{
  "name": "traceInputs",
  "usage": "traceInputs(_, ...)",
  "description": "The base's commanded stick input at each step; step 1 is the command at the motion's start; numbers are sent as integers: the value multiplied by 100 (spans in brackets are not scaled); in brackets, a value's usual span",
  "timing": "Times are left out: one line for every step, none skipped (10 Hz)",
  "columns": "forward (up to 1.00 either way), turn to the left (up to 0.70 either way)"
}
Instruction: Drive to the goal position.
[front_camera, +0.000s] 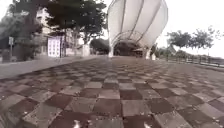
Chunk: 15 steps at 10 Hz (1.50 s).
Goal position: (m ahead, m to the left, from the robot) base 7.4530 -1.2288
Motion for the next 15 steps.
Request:
traceInputs(100,0)
traceInputs(100,-1)
traceInputs(100,-1)
traceInputs(100,0)
traceInputs(100,0)
traceInputs(100,0)
traceInputs(100,0)
traceInputs(100,0)
traceInputs(100,0)
traceInputs(100,0)
traceInputs(100,0)
traceInputs(100,-2)
traceInputs(100,-6)
traceInputs(100,-24)
traceInputs(100,-34)
